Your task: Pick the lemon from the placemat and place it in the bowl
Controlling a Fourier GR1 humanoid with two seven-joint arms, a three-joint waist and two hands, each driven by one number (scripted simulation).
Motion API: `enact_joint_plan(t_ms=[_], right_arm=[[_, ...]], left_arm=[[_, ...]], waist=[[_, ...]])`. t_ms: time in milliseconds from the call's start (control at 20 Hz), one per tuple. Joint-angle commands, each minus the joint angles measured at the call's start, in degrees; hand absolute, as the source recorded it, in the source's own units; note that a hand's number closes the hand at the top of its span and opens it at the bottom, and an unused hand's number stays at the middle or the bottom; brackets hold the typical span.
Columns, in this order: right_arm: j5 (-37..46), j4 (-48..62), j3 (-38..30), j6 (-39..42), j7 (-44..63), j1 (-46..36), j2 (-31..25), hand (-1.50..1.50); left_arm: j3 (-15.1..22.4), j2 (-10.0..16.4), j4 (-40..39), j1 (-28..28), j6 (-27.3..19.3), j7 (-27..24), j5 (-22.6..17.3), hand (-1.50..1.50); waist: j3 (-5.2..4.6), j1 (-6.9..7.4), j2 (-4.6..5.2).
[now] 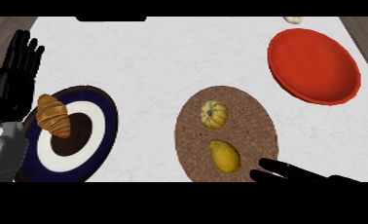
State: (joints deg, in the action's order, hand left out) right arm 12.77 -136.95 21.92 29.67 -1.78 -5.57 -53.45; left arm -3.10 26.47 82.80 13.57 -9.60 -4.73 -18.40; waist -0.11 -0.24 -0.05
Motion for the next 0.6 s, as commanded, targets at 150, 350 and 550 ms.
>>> enact_joint_plan(t_ms=[150,350,550], right_arm=[[4.3,1.6,2.5,8.8,4.5,-3.9,1.6,-1.50],[4.6,7.1,2.3,13.3,6.1,-10.2,7.7,-1.50],[13.7,6.3,6.0,12.8,3.9,-5.3,11.6,-1.50]], left_arm=[[-1.5,0.7,1.9,0.4,1.8,3.3,0.0,0.00],[-0.7,-2.5,4.0,-1.9,0.4,1.3,2.6,0.00],[-1.2,-4.3,0.2,-0.7,1.4,-1.4,4.4,0.00]], waist=[[0.11,0.48,0.01],[0.09,0.76,0.07],[0.11,0.33,0.08]])
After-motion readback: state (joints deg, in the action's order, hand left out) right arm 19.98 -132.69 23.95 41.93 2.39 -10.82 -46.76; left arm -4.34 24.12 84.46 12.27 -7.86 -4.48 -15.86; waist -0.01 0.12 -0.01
